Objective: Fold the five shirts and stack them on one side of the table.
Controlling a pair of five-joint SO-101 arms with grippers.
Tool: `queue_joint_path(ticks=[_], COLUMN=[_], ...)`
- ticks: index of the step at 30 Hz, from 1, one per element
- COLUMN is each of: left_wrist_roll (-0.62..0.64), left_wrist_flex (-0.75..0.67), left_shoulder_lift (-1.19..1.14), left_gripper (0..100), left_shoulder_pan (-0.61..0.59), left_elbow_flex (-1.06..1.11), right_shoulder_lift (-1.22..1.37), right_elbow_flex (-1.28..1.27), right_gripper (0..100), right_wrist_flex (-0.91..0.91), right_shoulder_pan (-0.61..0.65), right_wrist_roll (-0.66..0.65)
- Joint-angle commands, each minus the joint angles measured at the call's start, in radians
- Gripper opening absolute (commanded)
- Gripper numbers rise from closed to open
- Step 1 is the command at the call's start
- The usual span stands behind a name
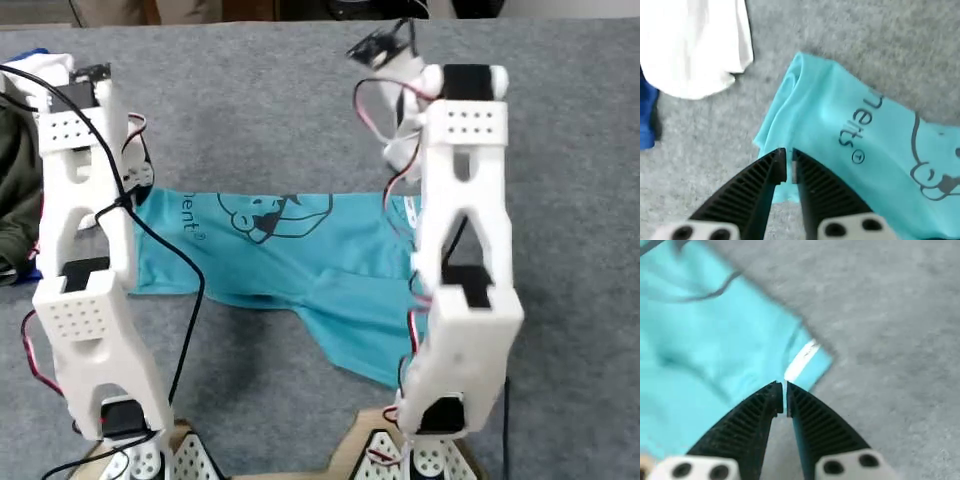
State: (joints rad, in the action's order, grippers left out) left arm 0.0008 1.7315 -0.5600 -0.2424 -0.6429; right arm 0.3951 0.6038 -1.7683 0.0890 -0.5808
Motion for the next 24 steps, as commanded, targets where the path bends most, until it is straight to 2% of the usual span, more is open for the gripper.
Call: queue_joint_path(ticks=[1,4,9,17,21,24], left_wrist_roll=[-0.003,-0.023,-0.040,-0.120,-0.133,-0.130], left_wrist_flex=[0.026,0.000,-0.146,-0.318,-0.439,-0.474], left_shoulder_lift=[0.067,0.065,0.076,0.111,0.119,0.124], left_gripper=[2,2,2,2,2,2], left_shoulder_pan=[-0.006,0.003,0.032,0.029,0.040,0.041], left_elbow_flex=[0.012,0.129,0.358,0.528,0.611,0.623], right_shoulder_lift=[-0.213,-0.303,-0.343,-0.341,-0.341,-0.341], right_elbow_flex=[-0.274,-0.486,-0.717,-0.834,-0.855,-0.881], right_gripper=[3.2,3.3,3.4,3.6,11.6,16.5], right_wrist_flex=[0.021,0.118,0.207,0.229,0.224,0.227], right_shoulder_pan=[0.085,0.134,0.196,0.214,0.236,0.257], right_wrist_roll=[-0.066,-0.100,-0.150,-0.198,-0.192,-0.192])
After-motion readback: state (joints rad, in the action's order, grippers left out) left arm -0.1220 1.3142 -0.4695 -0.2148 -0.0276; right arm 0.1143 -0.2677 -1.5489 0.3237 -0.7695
